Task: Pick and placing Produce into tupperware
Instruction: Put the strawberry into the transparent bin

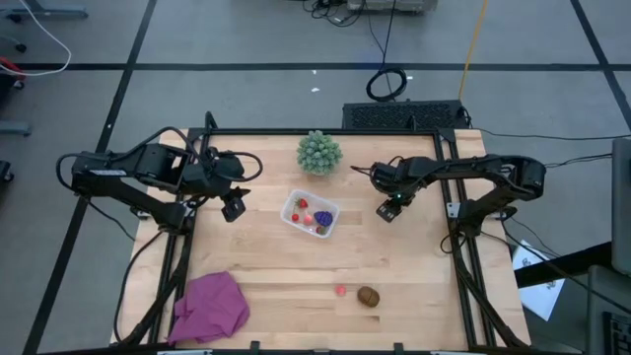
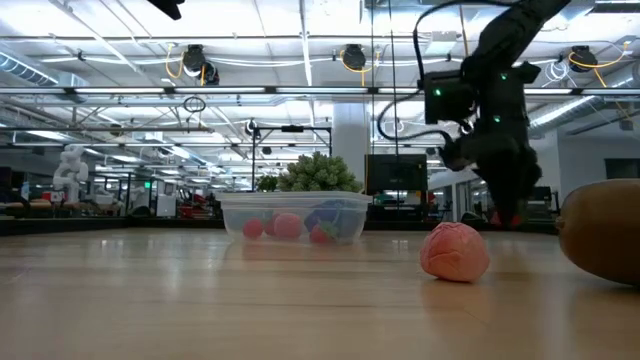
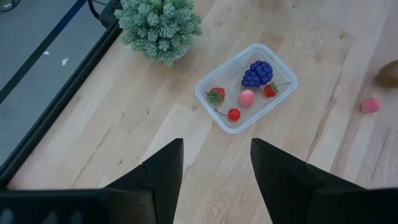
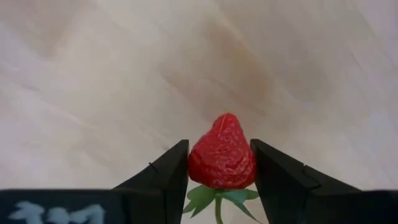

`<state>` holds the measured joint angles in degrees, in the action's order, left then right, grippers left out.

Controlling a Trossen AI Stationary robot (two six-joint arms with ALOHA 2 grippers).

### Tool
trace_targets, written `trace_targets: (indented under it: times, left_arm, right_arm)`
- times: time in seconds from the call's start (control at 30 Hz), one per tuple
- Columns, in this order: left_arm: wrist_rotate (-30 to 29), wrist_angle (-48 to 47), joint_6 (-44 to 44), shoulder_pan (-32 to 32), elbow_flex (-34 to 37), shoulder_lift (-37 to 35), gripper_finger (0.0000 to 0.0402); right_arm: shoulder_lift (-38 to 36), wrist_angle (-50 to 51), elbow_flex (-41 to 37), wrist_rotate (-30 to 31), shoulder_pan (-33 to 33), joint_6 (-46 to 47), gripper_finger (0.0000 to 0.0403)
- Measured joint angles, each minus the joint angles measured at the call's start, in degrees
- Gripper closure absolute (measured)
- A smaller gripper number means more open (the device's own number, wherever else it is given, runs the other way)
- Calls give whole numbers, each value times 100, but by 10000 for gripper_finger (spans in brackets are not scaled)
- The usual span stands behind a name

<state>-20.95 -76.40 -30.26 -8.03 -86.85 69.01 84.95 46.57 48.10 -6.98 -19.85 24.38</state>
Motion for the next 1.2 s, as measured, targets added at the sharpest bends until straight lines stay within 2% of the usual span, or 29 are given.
trace_targets:
  times: [0.4, 0.57, 0.73, 1.0, 1.2]
  left_arm:
    - [-2, 0, 75, 0, 0, 0, 210]
    - [-2, 0, 123, 0, 0, 0, 211]
    - [-6, 0, 348, 0, 0, 0, 211]
    - [-223, 2, 612, 11, 0, 0, 211]
    - [-225, 2, 612, 11, 0, 0, 210]
  right_arm:
    - [-13, -899, 1068, -560, 892, 179, 248]
    - [-15, -1775, 1469, -563, 1413, 192, 248]
    - [-14, -2799, 1542, -575, 1765, 191, 248]
    - [458, -3642, 1618, -988, 1639, 31, 248]
    - [1272, -3499, 2613, -1471, 1456, -469, 248]
